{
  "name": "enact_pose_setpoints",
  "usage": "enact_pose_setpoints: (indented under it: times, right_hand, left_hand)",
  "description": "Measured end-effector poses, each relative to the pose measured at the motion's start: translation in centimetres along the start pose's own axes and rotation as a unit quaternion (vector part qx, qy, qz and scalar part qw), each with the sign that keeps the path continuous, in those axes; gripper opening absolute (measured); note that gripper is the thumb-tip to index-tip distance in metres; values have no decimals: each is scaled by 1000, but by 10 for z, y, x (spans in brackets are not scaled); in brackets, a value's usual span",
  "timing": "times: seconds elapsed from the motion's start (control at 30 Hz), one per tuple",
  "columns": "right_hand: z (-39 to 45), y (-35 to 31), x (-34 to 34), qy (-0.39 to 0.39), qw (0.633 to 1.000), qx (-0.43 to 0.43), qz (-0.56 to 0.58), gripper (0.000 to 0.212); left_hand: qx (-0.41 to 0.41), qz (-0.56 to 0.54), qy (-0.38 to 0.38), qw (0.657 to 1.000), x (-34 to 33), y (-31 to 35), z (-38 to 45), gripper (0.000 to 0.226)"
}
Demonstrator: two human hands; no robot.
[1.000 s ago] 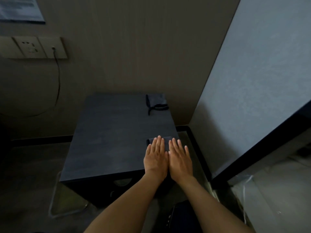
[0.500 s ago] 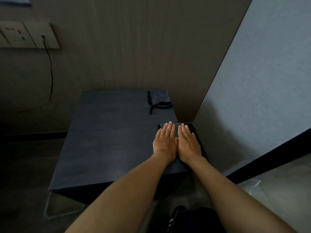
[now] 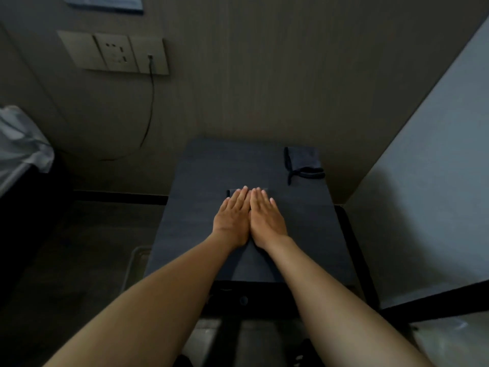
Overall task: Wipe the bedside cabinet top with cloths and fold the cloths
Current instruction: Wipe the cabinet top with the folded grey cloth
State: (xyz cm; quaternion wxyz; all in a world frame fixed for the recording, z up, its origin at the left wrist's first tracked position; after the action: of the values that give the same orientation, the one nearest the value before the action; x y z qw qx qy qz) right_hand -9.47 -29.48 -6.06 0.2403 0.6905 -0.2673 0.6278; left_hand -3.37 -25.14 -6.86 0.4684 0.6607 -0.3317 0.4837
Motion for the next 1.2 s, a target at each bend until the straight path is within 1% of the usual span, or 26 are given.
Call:
enact_pose_setpoints:
  times: [0.13, 0.37, 0.47, 0.57, 0.67, 0.73, 0.87, 1.03, 1.13, 1.2]
  right_hand:
    - [10, -55, 2, -8, 1000, 17, -10, 54]
    - [21, -146, 4, -17, 998, 54, -27, 55]
    - [25, -166, 5, -17, 997, 67, -22, 55]
    - [33, -170, 4, -18, 998, 62, -19, 56]
    - [48, -165, 2, -26, 998, 48, -7, 57]
    - [57, -157, 2, -24, 999, 36, -5, 57]
    - [64, -124, 2, -25, 999, 23, -4, 57]
    - [54, -49, 4, -8, 1000, 2, -18, 74]
    - [45, -3, 2, -5, 1000, -17, -13, 67]
    - [35, 26, 0, -5, 999, -30, -18, 70]
  left_hand:
    - [31, -4, 6, 999, 13, -50, -23, 84]
    - [71, 4, 18, 997, 33, -131, -62, 78]
    - [81, -7, 12, 997, 35, -153, -66, 80]
    - [79, 3, 13, 997, 38, -162, -59, 82]
    - [68, 21, 1, 997, 42, -162, -43, 83]
    - [58, 39, 5, 998, 44, -159, -31, 80]
    - [29, 60, -7, 998, 40, -135, -4, 75]
    - [0, 41, -19, 999, 23, -71, 32, 80]
    - [-18, 39, -27, 999, 12, -28, 48, 79]
    - [-25, 41, -33, 998, 2, -1, 55, 79]
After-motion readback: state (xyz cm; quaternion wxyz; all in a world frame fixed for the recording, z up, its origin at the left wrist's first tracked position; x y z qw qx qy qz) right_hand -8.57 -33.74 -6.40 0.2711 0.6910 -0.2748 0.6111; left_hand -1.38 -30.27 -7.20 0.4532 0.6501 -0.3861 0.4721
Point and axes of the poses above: each hand's wrist, its own z-axis towards the middle knuckle, its own x-axis out of the back of the hand, y = z × x, the point moved 7 cm from there along z, towards the middle knuckle, and after that the axes turned 11 degrees about -z, right-handed, at the moved point
